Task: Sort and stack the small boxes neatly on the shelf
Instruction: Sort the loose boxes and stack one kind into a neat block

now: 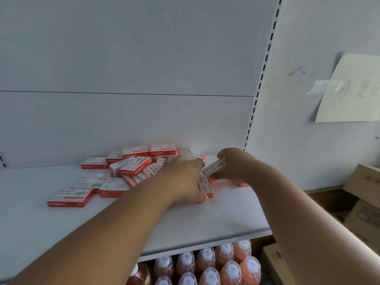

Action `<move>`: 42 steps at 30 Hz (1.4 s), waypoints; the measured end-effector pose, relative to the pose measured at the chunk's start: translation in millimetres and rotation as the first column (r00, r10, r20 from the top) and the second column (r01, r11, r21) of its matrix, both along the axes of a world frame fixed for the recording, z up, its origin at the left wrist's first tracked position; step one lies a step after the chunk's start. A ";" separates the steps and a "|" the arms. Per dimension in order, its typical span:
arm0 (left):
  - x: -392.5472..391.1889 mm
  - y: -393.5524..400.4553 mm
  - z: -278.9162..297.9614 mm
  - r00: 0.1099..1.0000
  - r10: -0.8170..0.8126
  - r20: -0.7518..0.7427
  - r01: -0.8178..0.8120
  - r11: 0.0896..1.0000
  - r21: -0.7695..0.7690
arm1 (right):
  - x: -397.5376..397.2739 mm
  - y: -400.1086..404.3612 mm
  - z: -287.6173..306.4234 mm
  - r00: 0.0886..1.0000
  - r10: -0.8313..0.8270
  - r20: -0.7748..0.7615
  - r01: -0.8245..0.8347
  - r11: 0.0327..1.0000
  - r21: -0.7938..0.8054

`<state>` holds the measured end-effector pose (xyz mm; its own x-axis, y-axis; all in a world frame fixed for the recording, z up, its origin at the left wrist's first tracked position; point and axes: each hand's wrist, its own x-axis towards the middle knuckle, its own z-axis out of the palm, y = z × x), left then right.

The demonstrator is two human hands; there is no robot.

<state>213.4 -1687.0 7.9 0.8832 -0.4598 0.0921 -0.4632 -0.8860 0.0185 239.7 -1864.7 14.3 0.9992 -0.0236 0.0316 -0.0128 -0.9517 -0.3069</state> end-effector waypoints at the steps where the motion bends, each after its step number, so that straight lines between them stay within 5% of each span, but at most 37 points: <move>1: 1.0 -1.4 -0.5 1.000 0.007 -0.001 -0.007 0.999 -0.044 | 1.2 -3.8 0.5 1.000 0.008 0.022 -0.009 0.998 0.059; 5: 5.4 -2.2 1.2 0.995 -0.009 0.098 0.032 0.971 -0.237 | 5.5 -26.9 1.7 0.990 -0.008 0.140 -0.060 0.877 0.477; 9: 8.9 -11.3 13.8 0.945 -0.008 0.326 0.149 0.899 -0.411 | 0.0 -41.9 8.1 0.993 -0.062 0.103 -0.068 0.419 0.905; 13: 10.2 -31.3 23.8 0.884 0.029 0.467 0.221 0.854 -0.471 | -5.8 -48.2 14.0 0.992 0.060 0.109 -0.110 0.014 0.994; 16: 14.9 -44.2 24.0 0.891 0.020 0.453 0.224 0.850 -0.477 | -5.4 -58.9 16.6 0.983 0.104 0.151 -0.145 -0.059 0.988; 21: 29.3 -63.6 23.3 0.930 0.050 0.364 0.161 0.835 -0.526 | -3.9 -85.7 22.4 0.979 0.097 0.179 -0.178 -0.020 0.984; 29: 62.8 -90.4 30.0 0.989 0.038 0.142 0.033 0.885 -0.465 | 18.4 -119.2 26.4 0.990 -0.007 0.139 -0.127 0.374 0.919; 33: 83.8 -102.9 25.5 0.998 0.046 -0.050 -0.063 0.905 -0.421 | 57.3 -128.7 16.8 0.987 -0.140 0.078 0.033 0.654 0.756; 39: 109.3 -121.0 5.8 0.978 0.094 -0.184 -0.155 0.922 -0.354 | 90.7 -119.8 -4.8 0.991 -0.134 0.008 0.102 0.792 0.602; 42: 116.1 -119.9 0.1 0.973 0.100 -0.208 -0.166 0.929 -0.332 | 98.8 -117.3 -12.5 0.999 -0.033 -0.043 0.045 0.949 0.311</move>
<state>329.5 -1806.8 8.0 0.9505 -0.3060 0.0533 -0.3005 -0.8625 0.4071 338.5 -1982.0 1.8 0.9976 -0.0656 -0.0204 -0.0651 -0.8073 -0.5866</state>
